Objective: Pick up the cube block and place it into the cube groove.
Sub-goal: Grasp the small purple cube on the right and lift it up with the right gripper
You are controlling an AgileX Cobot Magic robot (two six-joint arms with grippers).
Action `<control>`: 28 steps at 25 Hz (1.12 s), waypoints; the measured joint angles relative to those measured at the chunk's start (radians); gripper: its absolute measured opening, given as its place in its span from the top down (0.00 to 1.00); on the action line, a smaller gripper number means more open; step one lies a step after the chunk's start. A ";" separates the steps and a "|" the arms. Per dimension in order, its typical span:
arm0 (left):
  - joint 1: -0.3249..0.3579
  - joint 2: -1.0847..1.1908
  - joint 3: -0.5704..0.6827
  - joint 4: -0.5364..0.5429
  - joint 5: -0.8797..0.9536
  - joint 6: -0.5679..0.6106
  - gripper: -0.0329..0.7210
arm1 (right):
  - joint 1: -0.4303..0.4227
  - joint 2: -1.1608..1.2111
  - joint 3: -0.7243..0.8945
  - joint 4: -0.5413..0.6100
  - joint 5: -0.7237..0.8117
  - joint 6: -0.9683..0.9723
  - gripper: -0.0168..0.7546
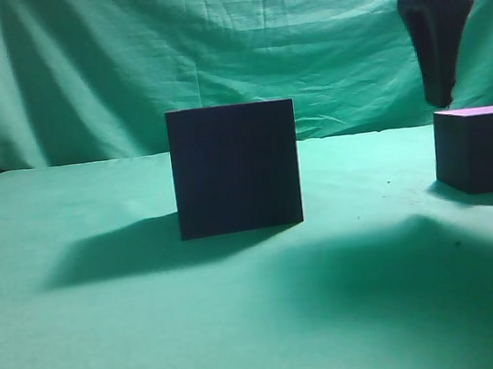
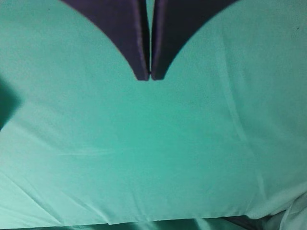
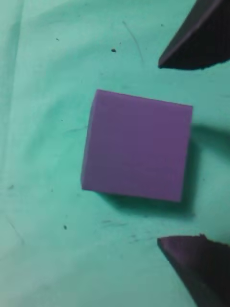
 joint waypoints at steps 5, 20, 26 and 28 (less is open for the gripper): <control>0.000 0.000 0.000 0.000 0.000 0.000 0.96 | 0.000 0.052 0.000 -0.021 -0.051 0.044 0.17; 0.000 0.000 0.000 0.000 0.000 0.000 0.96 | 0.002 0.108 -0.113 -0.030 0.047 0.048 0.43; 0.000 0.000 0.000 0.000 0.000 0.000 0.96 | 0.018 0.061 -0.282 0.102 0.178 -0.018 0.43; 0.000 0.000 0.000 0.000 0.000 0.000 0.96 | 0.061 0.035 -0.327 0.125 0.204 -0.021 0.43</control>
